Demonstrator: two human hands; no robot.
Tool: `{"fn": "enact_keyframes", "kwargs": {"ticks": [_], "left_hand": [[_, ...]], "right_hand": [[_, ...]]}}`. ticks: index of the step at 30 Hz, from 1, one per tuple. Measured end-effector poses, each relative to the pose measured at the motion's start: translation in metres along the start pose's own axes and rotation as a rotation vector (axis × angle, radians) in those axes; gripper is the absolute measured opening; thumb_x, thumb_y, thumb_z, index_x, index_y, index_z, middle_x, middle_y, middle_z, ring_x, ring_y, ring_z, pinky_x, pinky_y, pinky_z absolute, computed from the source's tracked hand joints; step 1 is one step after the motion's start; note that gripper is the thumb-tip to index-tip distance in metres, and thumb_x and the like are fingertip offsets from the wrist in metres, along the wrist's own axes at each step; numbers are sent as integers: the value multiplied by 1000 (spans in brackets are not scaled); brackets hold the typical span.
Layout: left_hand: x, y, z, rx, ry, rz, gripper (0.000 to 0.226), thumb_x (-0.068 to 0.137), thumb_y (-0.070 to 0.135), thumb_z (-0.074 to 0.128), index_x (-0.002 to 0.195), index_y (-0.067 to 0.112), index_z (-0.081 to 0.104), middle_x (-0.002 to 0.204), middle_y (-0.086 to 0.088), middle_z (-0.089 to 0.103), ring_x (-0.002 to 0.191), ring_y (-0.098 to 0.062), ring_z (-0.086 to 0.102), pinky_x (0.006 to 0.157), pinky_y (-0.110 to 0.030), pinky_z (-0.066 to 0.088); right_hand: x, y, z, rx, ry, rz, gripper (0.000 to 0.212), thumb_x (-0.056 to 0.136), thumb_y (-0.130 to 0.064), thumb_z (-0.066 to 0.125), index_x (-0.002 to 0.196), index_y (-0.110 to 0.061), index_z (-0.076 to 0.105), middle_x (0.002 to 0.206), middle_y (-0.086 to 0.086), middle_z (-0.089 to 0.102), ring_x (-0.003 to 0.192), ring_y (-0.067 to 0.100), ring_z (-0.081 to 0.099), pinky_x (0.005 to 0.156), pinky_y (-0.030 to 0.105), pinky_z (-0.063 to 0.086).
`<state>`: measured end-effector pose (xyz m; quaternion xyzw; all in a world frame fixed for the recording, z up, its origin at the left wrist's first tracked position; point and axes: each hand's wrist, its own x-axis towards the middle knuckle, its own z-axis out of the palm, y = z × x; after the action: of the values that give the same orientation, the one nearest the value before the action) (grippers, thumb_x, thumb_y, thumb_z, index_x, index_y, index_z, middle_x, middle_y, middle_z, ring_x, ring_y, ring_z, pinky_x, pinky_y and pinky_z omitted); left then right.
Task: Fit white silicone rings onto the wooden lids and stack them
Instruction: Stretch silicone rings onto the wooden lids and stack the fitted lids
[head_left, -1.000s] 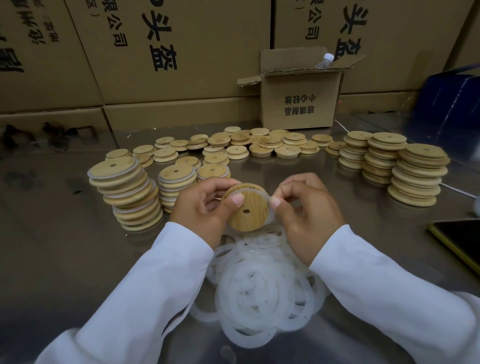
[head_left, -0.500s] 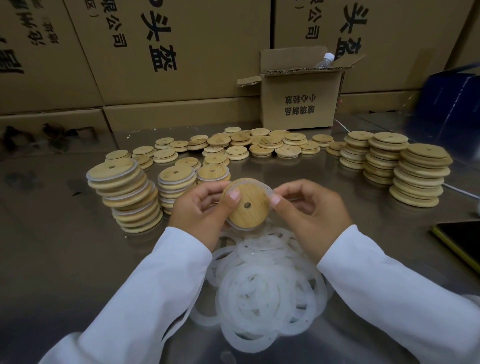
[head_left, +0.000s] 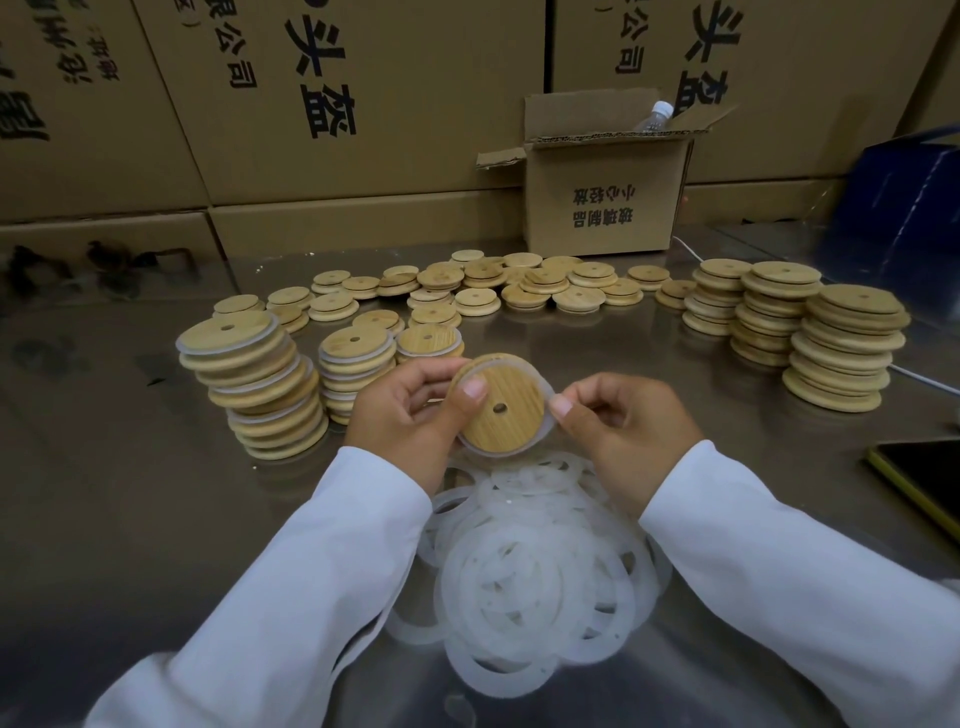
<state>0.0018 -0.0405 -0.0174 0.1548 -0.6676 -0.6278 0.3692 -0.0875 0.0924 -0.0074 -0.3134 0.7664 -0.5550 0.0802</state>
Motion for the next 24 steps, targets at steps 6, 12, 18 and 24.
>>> {"fn": "enact_keyframes", "kwargs": {"ticks": [6,12,18,24], "left_hand": [[0,1,0,-6,0,-27,10,80,12,64,84,21,67,76,1,73,76,-16,69,76,-39,55],[-1,1,1,-9,-4,-76,9,79,13,65,87,16,67,86,-9,72,83,-26,69,80,-46,55],[-1,-3,3,-61,-8,-142,8,81,12,64,87,16,67,81,-4,73,78,-22,69,68,-37,58],[12,-1,-7,-204,275,-290,15,87,5,57,80,17,62,86,-6,66,80,-20,65,73,-33,52]], "right_hand": [[-2,-3,0,114,-25,-14,16,84,-17,64,69,-23,64,68,-7,64,62,2,58,61,8,46],[-2,-3,-1,236,26,-1,7,81,-15,66,87,-17,65,78,0,66,70,3,60,62,5,47],[-2,-5,1,218,-150,60,10,82,-11,65,91,-12,64,77,9,68,65,14,64,69,21,54],[48,-20,8,162,-73,174,3,85,-16,63,83,-18,64,72,4,68,55,4,59,72,21,53]]}}
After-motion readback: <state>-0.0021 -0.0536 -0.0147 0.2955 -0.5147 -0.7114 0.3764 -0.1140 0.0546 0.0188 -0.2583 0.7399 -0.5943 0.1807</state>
